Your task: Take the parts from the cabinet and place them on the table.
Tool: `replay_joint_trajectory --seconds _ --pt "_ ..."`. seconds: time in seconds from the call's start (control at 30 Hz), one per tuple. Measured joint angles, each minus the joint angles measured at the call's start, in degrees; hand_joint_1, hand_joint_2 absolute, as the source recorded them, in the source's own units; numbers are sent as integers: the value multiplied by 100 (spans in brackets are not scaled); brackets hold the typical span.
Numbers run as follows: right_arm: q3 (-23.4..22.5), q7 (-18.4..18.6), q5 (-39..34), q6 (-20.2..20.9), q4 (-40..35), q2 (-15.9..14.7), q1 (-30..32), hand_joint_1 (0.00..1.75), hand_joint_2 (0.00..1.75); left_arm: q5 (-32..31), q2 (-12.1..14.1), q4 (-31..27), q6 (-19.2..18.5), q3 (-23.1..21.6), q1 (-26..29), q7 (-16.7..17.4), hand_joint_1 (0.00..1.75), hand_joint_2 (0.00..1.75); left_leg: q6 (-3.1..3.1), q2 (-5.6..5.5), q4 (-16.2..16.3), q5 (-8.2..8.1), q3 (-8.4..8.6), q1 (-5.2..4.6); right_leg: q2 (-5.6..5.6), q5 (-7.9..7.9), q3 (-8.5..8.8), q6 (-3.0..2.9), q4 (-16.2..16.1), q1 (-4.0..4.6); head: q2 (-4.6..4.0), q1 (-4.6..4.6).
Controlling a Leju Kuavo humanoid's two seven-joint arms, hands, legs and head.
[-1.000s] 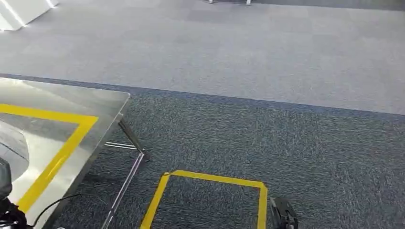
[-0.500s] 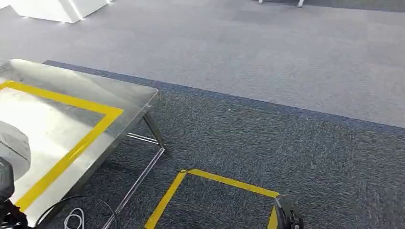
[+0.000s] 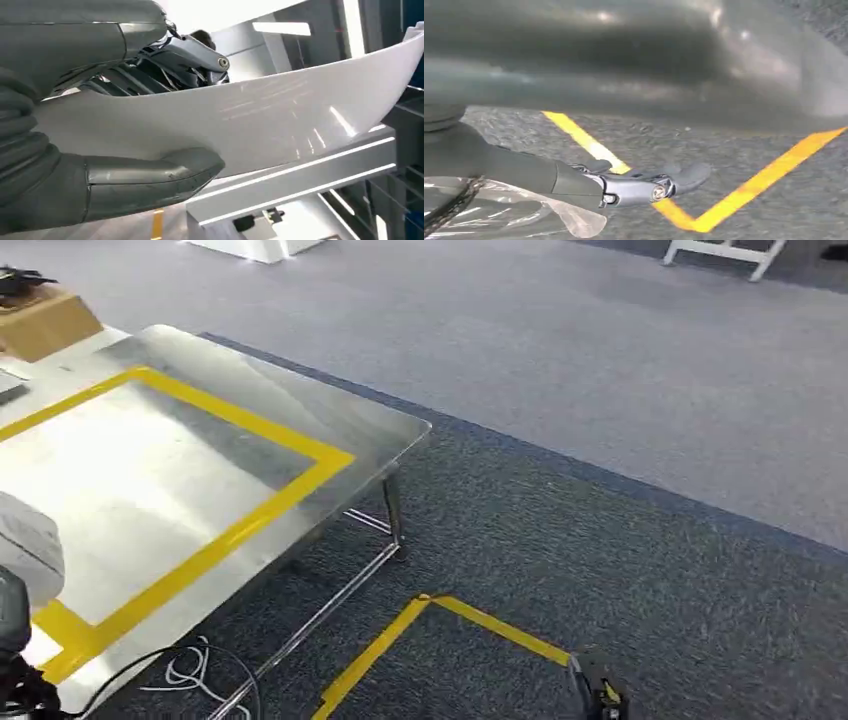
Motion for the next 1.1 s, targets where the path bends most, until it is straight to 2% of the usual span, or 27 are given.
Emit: replay_joint_trajectory --seconds 0.07,0.1,0.13,0.17,0.2,0.23,0.27,0.37,0.4,0.47,0.5,0.57,0.6,0.63,0.67,0.7,0.73,0.77,0.8,0.83,0.9,0.93,0.97,1.0,1.03,1.07,1.1 --pt "2 9 2 2 2 0 46 0 0 -2 -13 0 0 -18 7 0 175 175 10 -150 2 -6 -8 3 70 -272 -461 25 806 -11 0 -4" --pt "2 11 2 0 4 0 68 0 0 -2 -20 2 0 -22 17 0 175 175 9 -246 6 -6 -5 3 71 -220 -581 37 932 -16 0 -4" --pt "2 11 2 0 4 0 74 0 0 -2 -20 2 0 -22 22 0 175 175 7 -321 8 -6 2 6 76 -27 -550 39 778 -22 0 -7" --pt "2 11 7 0 4 -2 64 0 0 -2 -26 2 4 -22 25 0 175 175 0 -413 18 -7 10 12 93 282 -385 39 355 -32 0 -4" --pt "2 11 11 0 4 -7 51 0 0 -4 -28 0 7 -28 26 0 175 175 -19 -489 36 -20 20 21 182 577 -164 39 -157 -48 0 -5" --pt "2 11 20 0 4 -11 43 0 0 -4 -28 0 11 -31 25 0 175 175 -47 -543 56 -38 14 33 438 778 21 50 -588 -83 0 0" --pt "2 11 26 0 7 -11 35 0 0 -4 -28 0 24 -31 23 0 175 175 -94 -603 110 -56 -27 -6 681 671 110 40 -774 -109 0 -2" --pt "2 37 55 0 7 -11 62 0 0 -4 -31 -13 26 -33 42 0 175 175 -199 -831 87 17 -99 48 483 667 180 -62 -810 -72 0 -13" --pt "2 37 63 2 4 -7 51 0 0 -4 -31 -17 28 -33 52 0 175 175 -218 -903 92 16 -120 48 409 687 195 -103 -840 -110 0 -9" --pt "0 41 74 2 4 -11 1 0 0 -4 -28 -33 39 -35 79 0 175 175 -277 -361 379 -190 -228 14 270 684 223 -168 -859 -114 0 -62" --pt "0 44 77 -7 4 -11 -1 0 0 -4 -28 -33 39 -37 65 0 175 175 -312 -194 784 -411 -412 27 183 673 232 -196 -859 -99 0 -79" --pt "0 52 85 -4 4 -13 14 0 0 -4 -41 -33 39 -46 82 0 175 175 -343 -94 1674 -768 -835 62 2 644 248 -218 -859 -83 0 -77" --pt "0 52 85 -4 4 -13 16 0 0 -4 -42 -33 39 -46 94 0 175 175 -353 -93 1883 -789 -944 69 -86 631 256 -215 -858 -82 0 -83" --pt "0 52 87 2 4 -13 12 0 0 -4 -42 -33 39 -46 101 0 175 175 -353 -89 1794 -658 -901 72 -177 610 274 -211 -858 -82 0 -79" --pt "0 55 96 2 4 -13 5 0 0 -4 -42 -33 42 -46 101 0 175 175 -342 -74 1489 -446 -752 71 -255 592 298 -205 -858 -82 0 -83" --pt "2 55 109 2 4 -13 -3 0 0 -4 -42 -33 42 -46 101 0 175 175 -314 -14 990 -174 -499 64 -333 567 338 -194 -858 -80 0 -79" --pt "2 55 125 4 4 -13 -11 0 0 -7 -42 -37 42 -46 101 0 175 175 -268 174 502 54 -248 41 -397 536 378 -179 -859 -75 0 -79" --pt "2 59 140 4 4 -13 -16 0 0 -7 -42 -44 42 -46 94 0 175 175 -234 511 255 4 -105 -34 -457 506 402 -141 -860 -51 0 -77" --pt "2 63 158 4 4 -13 -20 0 0 -11 -46 -52 42 -50 85 0 175 175 -197 506 126 -35 -81 -71 -508 478 392 -91 -844 -17 0 -92" --pt "4 79 179 2 4 -13 -21 0 0 -15 -46 -63 42 -50 99 0 175 175 -185 451 155 -37 -115 -68 -591 473 403 -73 -856 -3 0 -66" --pt "9 87 199 11 -2 -11 -42 0 0 -17 -50 -79 52 -48 143 0 175 175 -134 284 134 -38 -131 -72 -757 446 468 -24 -895 0 0 -79" --pt "9 92 210 9 -11 -13 -60 0 0 -22 -55 -96 57 -48 152 0 175 175 -91 211 73 -5 -78 1 -682 386 421 24 -877 -28 0 -85" --pt "9 87 225 7 -11 -13 -88 0 0 -22 -72 -118 59 -46 150 -2 175 175 -69 153 67 -9 -70 10 -327 290 385 42 -722 -33 0 -35" --pt "9 94 236 0 -11 -13 -106 0 0 -22 -76 -120 59 -48 132 -2 175 175 -38 95 68 -7 -74 17 -108 110 219 46 -371 -37 0 -22" --pt "9 98 251 -4 -11 -13 -99 0 0 -22 -81 -120 61 -50 127 -2 175 175 -17 11 68 -10 -74 20 16 -108 -51 55 150 -40 0 -26" --pt "11 109 260 -2 -11 -13 -80 0 0 -22 -83 -122 61 -53 129 -2 175 175 -6 -67 68 -17 -74 19 57 -252 -303 63 588 -42 0 -20" --pt "13 122 273 -2 -9 -13 -53 0 0 -22 -85 -122 61 -57 135 -2 175 175 -5 -158 71 -18 -73 18 70 -290 -495 68 866 -43 0 -20"
